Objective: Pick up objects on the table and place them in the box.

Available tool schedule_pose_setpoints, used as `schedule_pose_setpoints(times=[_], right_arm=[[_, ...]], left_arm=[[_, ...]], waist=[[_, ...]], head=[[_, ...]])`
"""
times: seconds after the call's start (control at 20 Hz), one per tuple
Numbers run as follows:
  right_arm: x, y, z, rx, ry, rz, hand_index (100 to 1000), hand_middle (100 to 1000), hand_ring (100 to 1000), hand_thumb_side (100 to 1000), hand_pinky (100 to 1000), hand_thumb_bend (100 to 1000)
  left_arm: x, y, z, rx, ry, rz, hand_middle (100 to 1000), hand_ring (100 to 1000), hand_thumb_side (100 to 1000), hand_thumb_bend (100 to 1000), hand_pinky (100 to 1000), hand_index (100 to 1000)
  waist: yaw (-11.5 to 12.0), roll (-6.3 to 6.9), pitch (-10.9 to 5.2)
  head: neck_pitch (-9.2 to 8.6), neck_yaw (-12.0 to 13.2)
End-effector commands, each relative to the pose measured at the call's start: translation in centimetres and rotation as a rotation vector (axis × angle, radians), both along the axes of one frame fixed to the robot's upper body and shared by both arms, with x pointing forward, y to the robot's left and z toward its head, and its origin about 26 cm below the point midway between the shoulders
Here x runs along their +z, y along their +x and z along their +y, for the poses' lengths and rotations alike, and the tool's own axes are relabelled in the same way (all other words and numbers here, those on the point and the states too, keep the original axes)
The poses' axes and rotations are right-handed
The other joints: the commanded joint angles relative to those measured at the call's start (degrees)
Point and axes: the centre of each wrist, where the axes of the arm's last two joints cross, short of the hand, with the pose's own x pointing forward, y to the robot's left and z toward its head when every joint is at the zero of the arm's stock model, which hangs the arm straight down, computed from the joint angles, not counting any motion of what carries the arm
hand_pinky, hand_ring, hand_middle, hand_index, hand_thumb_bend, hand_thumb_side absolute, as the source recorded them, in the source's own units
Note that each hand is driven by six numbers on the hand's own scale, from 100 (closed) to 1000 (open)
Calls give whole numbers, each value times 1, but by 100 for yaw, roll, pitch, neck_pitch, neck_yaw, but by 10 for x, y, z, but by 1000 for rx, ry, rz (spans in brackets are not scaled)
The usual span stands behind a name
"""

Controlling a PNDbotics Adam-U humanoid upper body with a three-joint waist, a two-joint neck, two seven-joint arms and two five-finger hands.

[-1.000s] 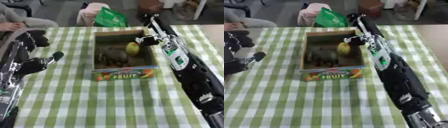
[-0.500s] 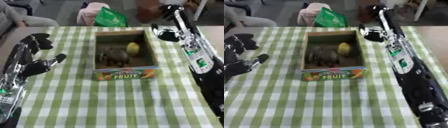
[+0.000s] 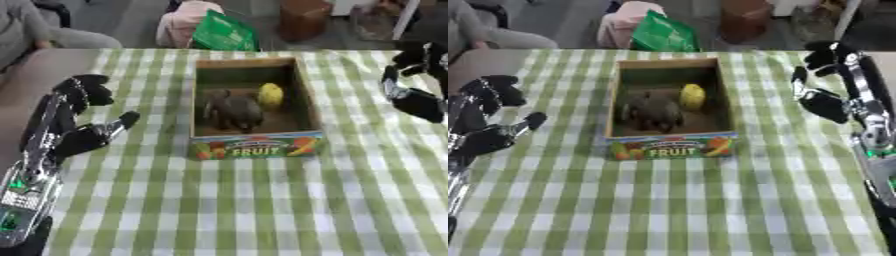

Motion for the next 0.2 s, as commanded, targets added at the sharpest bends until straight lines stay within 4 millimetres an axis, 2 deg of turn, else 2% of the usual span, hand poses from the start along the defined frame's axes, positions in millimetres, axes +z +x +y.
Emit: schedule_pose_setpoints(times=[0.05, 0.2], right_arm=[[10, -10, -9, -28, 66, -30, 775, 599, 654, 100, 641, 100], [2, -16, -11, -52, 114, -22, 767, 595, 651, 100, 640, 100]], left_arm=[[3, -1, 2, 5, -5, -14, 533, 583, 152, 689, 716, 716], [0, -2, 1, 4, -8, -6, 531, 580, 156, 686, 709, 717]], waist=[[-21, 2, -67], [-43, 0, -68]], head=[[62, 8], [101, -27]])
